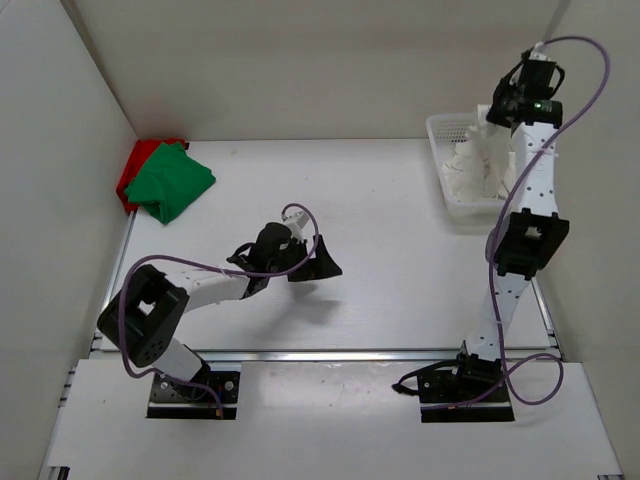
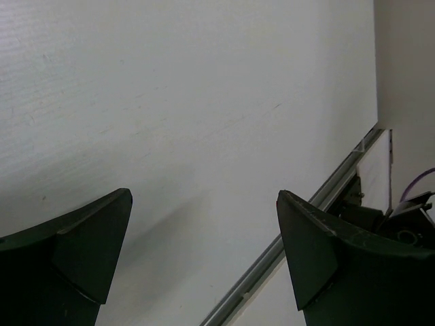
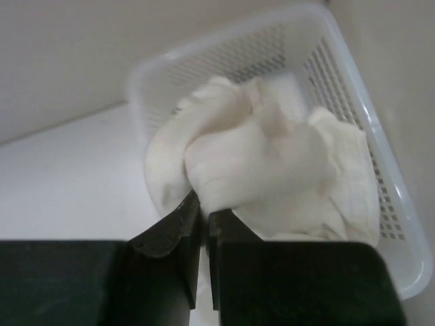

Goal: Fold and stack the t-shirts
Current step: Grab crumpled tshirt from bin with the right arm, then move the tshirt to the center of the board

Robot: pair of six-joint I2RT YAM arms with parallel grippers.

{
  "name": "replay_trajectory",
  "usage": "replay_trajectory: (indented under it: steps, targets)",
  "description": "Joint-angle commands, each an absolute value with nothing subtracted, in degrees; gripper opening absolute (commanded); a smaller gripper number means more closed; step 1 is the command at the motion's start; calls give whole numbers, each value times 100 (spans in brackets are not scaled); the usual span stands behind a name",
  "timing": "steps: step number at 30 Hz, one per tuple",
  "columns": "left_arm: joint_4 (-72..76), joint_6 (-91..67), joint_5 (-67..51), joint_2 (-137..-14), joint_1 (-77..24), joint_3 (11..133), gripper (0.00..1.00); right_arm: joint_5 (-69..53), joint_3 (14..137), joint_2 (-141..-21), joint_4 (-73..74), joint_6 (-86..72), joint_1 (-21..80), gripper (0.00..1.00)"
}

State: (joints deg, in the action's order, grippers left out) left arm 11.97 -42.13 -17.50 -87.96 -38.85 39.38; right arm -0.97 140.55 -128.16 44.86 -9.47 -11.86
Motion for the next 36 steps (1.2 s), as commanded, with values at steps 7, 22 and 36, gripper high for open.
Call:
replay_trajectory:
  steps: [7,22,36]
  targets:
    - [1599,-4911,-2434,-7849,-2717,3833,99,-3857,12750,-9488,2622,-1862,-379,0]
    - [1136,-5098,-2567,-6512,-650,3471,99,-4800,9864,-8078,-947,-3787,1028,0]
    - [115,-3974,-1548,-6627,-1406,3498,99,-3473,6381,-9221,-1469,-4080,325,0]
